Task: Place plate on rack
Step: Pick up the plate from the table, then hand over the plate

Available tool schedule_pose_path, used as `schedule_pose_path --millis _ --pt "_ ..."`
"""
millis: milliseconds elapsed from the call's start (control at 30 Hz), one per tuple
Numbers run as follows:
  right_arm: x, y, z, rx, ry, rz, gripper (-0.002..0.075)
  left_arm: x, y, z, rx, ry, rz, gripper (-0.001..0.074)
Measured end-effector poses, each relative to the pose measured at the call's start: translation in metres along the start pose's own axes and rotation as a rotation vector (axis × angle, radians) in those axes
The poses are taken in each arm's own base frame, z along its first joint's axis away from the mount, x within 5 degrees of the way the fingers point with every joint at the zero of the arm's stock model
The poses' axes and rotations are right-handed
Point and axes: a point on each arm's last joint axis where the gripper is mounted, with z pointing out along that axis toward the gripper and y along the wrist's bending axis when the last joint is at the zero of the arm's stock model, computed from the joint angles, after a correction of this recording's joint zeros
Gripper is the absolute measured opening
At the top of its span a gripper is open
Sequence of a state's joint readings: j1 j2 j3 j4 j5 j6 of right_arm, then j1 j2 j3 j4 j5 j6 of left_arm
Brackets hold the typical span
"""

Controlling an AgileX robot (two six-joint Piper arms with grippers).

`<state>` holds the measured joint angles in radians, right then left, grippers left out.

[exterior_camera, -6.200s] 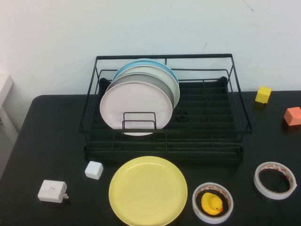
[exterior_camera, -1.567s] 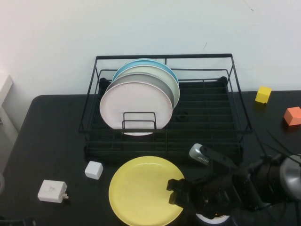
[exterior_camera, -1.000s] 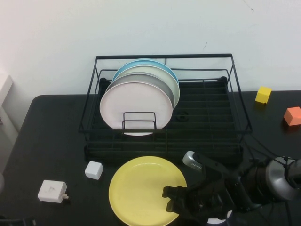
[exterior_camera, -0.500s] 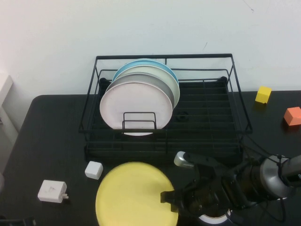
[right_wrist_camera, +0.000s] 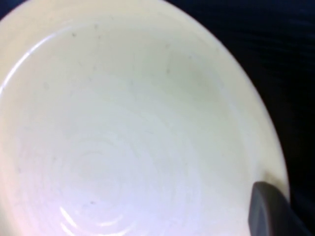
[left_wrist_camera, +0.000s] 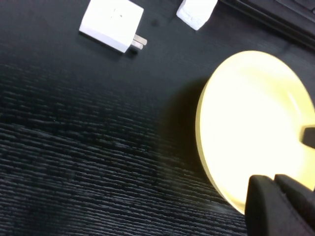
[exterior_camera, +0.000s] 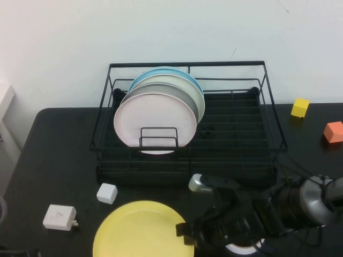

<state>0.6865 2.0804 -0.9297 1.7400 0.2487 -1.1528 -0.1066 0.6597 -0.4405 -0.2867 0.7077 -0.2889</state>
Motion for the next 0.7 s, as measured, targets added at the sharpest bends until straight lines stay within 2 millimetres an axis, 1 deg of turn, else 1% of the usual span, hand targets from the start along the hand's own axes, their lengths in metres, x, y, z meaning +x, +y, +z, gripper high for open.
schedule_pose_path --millis 100,267,333,400,500,600,667,700 --pt "-0.005 0.01 -0.011 -0.028 -0.03 -0.032 0.0009 0.0 0.0 0.0 0.0 0.0 0.0 -0.0003" --pt "-0.009 0.035 -0.032 -0.091 -0.079 -0.12 0.0009 0.003 0.002 0.003 -0.003 0.009 0.029 0.0" --pt "-0.01 0.041 -0.038 -0.113 -0.09 -0.143 0.0009 0.006 0.003 0.005 0.004 0.024 0.046 0.0025" --pt "-0.009 0.046 -0.042 -0.129 -0.094 -0.154 0.0009 0.007 0.001 0.006 0.026 0.031 0.064 0.0088" --pt "-0.006 0.052 -0.043 -0.161 -0.081 -0.166 0.0009 0.008 0.0 0.006 0.043 0.033 0.09 0.025" --pt "-0.001 0.058 -0.042 -0.201 -0.054 -0.179 0.0009 0.009 0.001 0.008 0.043 0.029 0.086 0.043" --pt "0.002 0.062 -0.042 -0.226 -0.04 -0.188 0.0009 0.01 0.002 0.009 0.045 0.03 0.078 0.0503" --pt "0.004 0.063 -0.042 -0.242 -0.031 -0.192 0.0009 0.01 0.002 0.009 0.044 0.03 0.073 0.0519"
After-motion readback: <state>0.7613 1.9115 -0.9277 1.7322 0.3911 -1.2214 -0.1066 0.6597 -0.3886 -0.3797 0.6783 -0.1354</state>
